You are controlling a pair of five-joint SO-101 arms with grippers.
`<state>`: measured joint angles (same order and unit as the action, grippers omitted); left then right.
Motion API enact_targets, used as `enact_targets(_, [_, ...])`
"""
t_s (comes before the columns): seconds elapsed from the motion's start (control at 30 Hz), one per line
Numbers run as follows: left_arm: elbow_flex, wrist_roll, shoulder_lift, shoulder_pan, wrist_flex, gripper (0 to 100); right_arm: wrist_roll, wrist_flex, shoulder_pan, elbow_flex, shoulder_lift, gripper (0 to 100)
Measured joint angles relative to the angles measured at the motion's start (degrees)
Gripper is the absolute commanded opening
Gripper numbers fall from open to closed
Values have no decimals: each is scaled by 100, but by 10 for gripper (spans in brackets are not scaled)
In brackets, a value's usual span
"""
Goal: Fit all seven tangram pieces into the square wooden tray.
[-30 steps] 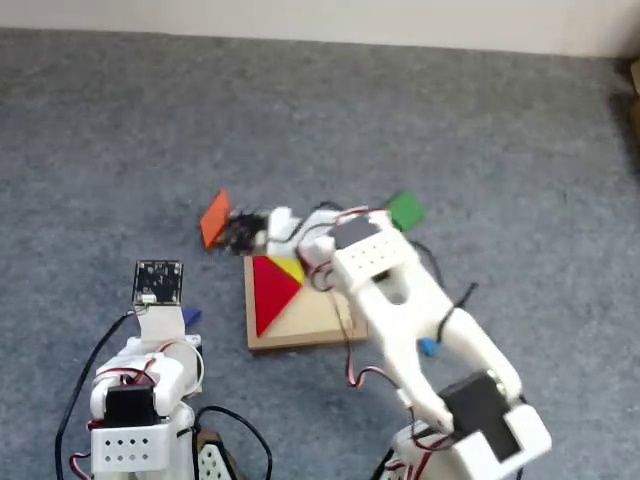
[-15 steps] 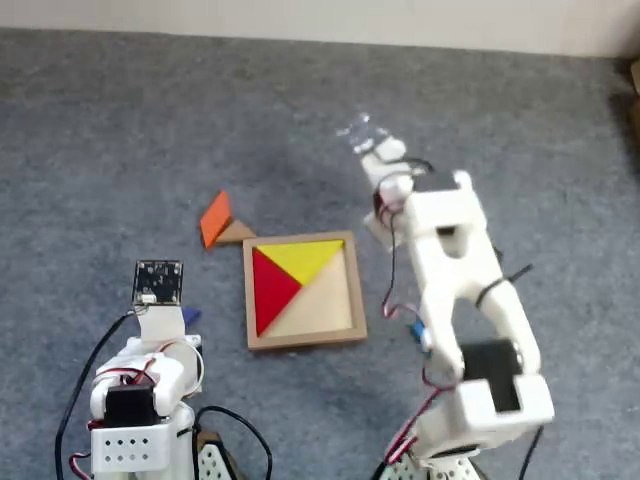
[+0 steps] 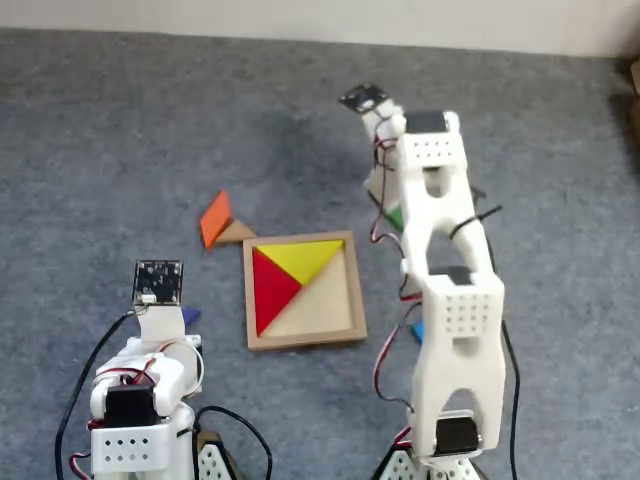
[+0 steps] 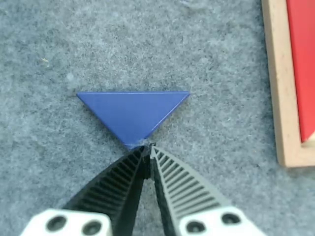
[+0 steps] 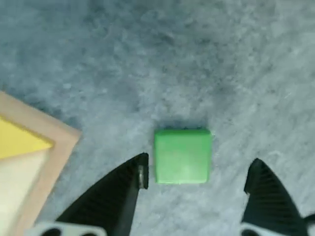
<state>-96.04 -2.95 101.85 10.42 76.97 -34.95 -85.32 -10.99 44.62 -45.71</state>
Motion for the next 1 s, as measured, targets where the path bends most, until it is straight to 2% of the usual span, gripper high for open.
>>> enact_targets(0.2, [0, 0, 0, 0, 0, 6, -193, -580, 70, 1538, -1257, 311])
enact_targets(0.47, [0, 0, 0, 0, 0, 6, -220, -1301, 62, 2927, -2189, 308])
enact_targets(0.8, [0, 0, 0, 0, 0, 6, -255, -1389, 211, 3305, -2435, 86])
enact_targets(1.0, [0, 0, 0, 0, 0, 6, -255, -1398, 281, 3349, -2418, 52])
